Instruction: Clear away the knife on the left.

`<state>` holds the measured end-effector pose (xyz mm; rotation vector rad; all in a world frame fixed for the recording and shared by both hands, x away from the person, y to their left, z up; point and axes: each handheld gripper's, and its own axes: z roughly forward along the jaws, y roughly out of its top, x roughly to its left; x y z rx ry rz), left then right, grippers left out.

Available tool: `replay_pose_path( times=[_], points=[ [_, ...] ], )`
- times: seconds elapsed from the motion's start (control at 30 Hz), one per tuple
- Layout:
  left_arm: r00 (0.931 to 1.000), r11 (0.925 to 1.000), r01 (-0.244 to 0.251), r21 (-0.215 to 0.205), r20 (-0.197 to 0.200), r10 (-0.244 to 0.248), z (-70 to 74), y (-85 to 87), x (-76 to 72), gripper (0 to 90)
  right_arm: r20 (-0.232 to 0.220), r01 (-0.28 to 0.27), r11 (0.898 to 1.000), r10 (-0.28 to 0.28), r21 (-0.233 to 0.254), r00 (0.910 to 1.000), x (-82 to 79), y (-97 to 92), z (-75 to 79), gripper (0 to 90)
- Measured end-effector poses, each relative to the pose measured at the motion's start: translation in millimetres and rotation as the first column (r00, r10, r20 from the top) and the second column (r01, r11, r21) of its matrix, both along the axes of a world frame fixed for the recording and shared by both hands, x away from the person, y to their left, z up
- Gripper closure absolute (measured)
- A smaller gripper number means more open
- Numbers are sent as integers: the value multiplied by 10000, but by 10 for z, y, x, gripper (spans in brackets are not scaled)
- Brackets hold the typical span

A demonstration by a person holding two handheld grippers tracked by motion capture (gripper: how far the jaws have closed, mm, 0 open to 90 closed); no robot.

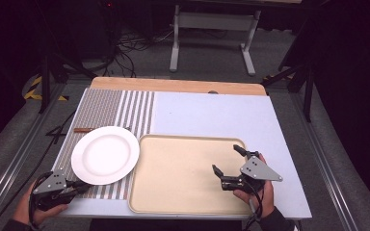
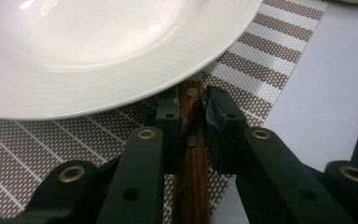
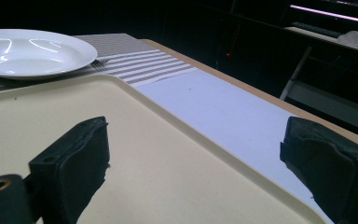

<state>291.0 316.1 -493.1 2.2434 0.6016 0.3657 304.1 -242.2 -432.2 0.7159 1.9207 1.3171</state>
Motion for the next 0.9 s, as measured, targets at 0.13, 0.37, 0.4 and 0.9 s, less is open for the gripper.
replay_pose_path(
  times=[0.13, 0.37, 0.4, 0.9],
  points=[
    [10000, 9999, 3, -114, 52, -2, -9, 6, -80, 772, -25, 102, 9999, -102, 67, 9999, 1, -18, 3, 86],
    [9991, 9988, 161, -468, 410, -142, 10, 47, -254, 773, -2, 116, 9999, -116, 19, 9999, -3, -13, 4, 87],
    [9990, 9985, 198, -519, 410, -177, 11, 50, -273, 773, -6, 112, 9999, -112, 22, 9999, -2, -12, 3, 87],
    [9933, 9925, 791, -928, 916, -706, 56, -52, -442, 772, 58, 168, 9998, -168, -89, 9998, -9, 6, 2, 87]
  ],
)
